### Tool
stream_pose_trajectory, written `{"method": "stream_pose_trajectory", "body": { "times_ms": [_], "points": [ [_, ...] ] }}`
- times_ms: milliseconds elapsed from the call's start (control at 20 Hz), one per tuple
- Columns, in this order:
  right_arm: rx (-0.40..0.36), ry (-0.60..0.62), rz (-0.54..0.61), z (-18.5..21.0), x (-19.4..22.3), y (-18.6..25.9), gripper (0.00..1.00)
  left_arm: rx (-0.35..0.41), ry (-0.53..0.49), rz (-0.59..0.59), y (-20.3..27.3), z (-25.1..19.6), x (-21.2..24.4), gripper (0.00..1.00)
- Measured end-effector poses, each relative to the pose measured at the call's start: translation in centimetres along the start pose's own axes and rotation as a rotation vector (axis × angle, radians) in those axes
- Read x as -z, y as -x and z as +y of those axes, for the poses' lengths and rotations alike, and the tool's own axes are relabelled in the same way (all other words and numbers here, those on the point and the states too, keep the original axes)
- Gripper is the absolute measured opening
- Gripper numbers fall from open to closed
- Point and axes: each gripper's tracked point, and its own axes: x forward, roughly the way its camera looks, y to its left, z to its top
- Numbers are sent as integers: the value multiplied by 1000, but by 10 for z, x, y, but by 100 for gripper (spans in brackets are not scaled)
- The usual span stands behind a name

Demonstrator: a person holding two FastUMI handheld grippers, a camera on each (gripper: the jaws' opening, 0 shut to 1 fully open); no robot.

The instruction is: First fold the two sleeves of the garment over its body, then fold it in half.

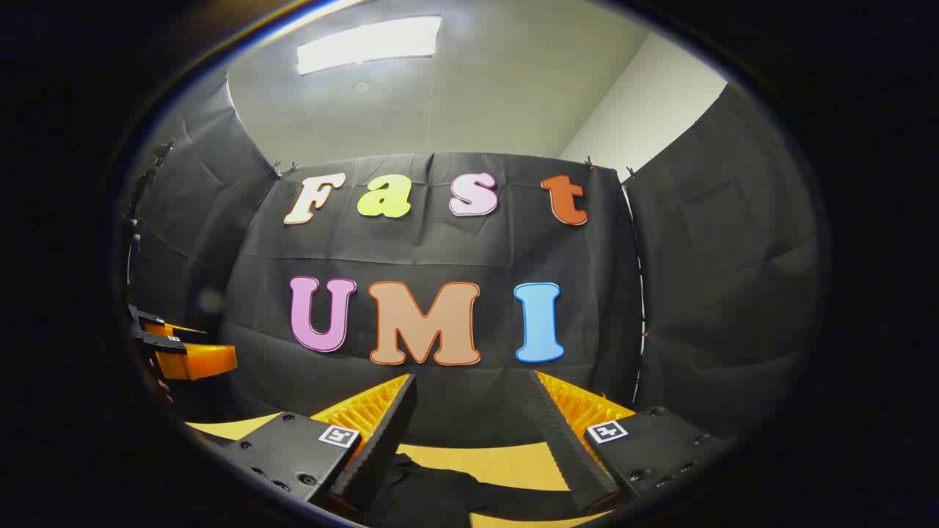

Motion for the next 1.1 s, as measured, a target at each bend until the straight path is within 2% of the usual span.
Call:
{"method": "stream_pose_trajectory", "body": {
  "times_ms": [100, 150, 200, 300, 350, 450, 550, 600, 650, 700, 750, 1100],
  "points": [
    [-10, 2, 1, 3, 2, 0, 93, -8, -3, -3, 1, 2, 0, 89],
    [-17, 0, 3, 5, 2, -1, 96, -16, -6, -5, 3, 4, 0, 89],
    [-24, -3, 5, 6, 2, -2, 93, -25, -8, -9, 4, 7, -2, 89],
    [-29, -6, 9, 8, 3, -2, 93, -38, -11, -14, 4, 12, -4, 89],
    [-30, -7, 8, 8, 1, -2, 96, -41, -11, -12, 4, 13, -3, 88],
    [-36, -7, 9, 10, 2, -4, 93, -44, -9, -8, 3, 16, -1, 88],
    [-40, -8, 10, 13, 3, -3, 100, -44, -8, -2, 3, 17, 1, 90],
    [-40, -7, 12, 12, 3, -3, 99, -44, -7, -2, 3, 17, 1, 88],
    [-39, -5, 16, 12, 3, -4, 93, -44, -7, -2, 2, 18, 0, 89],
    [-38, -4, 19, 13, 5, -4, 96, -44, -9, -1, 2, 19, 0, 88],
    [-36, -5, 22, 12, 6, -5, 93, -44, -9, -2, 2, 20, 0, 89],
    [-40, -8, 22, 16, 4, -4, 96, -47, -7, -2, 3, 22, 0, 89]
  ]
}}
